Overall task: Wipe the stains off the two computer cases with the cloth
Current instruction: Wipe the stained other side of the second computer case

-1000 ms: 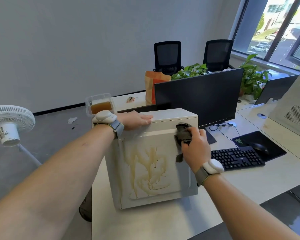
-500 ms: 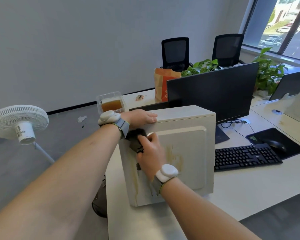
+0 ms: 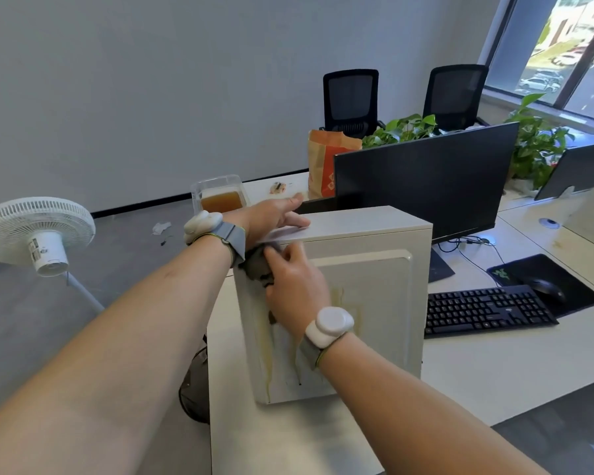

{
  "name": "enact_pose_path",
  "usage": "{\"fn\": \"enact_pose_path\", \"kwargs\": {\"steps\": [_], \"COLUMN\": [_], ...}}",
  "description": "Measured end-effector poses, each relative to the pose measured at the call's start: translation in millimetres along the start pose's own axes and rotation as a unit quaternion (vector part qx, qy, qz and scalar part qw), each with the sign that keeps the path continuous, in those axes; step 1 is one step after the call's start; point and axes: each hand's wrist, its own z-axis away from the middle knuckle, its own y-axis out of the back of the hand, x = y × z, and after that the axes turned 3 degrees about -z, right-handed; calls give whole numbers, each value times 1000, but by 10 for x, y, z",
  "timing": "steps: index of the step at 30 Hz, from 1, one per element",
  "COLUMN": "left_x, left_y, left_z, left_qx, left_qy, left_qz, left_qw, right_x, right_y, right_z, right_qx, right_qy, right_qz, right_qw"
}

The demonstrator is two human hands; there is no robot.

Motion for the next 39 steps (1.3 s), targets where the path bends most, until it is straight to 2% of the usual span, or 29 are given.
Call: {"fn": "enact_pose_path", "kwargs": {"steps": [2, 3, 7, 9, 13, 15, 19, 20, 22, 25, 28, 30, 33, 36, 39], "left_x": [-67, -71, -52, -55, -97, -79, -84, -101, -108, -104, -91, -97, -88, -103, -107], "left_y": [26, 24, -1, -9, -27, -22, -82, -118, -181, -213, -236, -242, -257, -232, -228], "left_z": [-15, 5, 2, -18, -48, -39, 14, 14, 18, -14, -20, -38, -60, -61, -62], "left_qx": [12, 13, 11, -10, 34, 35, 45, 56, 82, 100, 109, 119, 126, 132, 129], "left_qy": [-6, -16, -41, -64, -77, -93, -101, -107, -111, -105, -105, -100, -104, -105, -107], "left_qz": [21, 14, -17, -34, -98, -114, -167, -190, -235, -234, -294, -324, -318, -300, -278], "left_qw": [1000, 1000, 999, 997, 992, 988, 980, 974, 962, 961, 944, 933, 934, 939, 946], "right_x": [90, 106, 68, 50, 160, 231, 321, 327, 358, 568, 931, 1059, 953, 626, 450], "right_y": [18, 2, -160, -155, -40, -26, -87, -68, 13, 188, 243, 279, 322, 283, 78], "right_z": [-50, -27, 188, 201, 70, 89, 316, 364, 339, 279, 463, 603, 583, 359, 226], "right_qx": [12, -11, -163, -137, -10, -32, -144, -144, -86, -24, -54, -73, -32, 13, -28], "right_qy": [4, 24, 99, 84, 49, 74, 126, 123, 96, 69, 88, 56, 24, 70, 143], "right_qz": [2, 11, 87, 71, 25, 38, 76, 63, 25, 16, 65, 74, 50, 10, 63], "right_qw": [1000, 1000, 978, 984, 998, 996, 979, 980, 991, 997, 992, 993, 998, 997, 987]}}
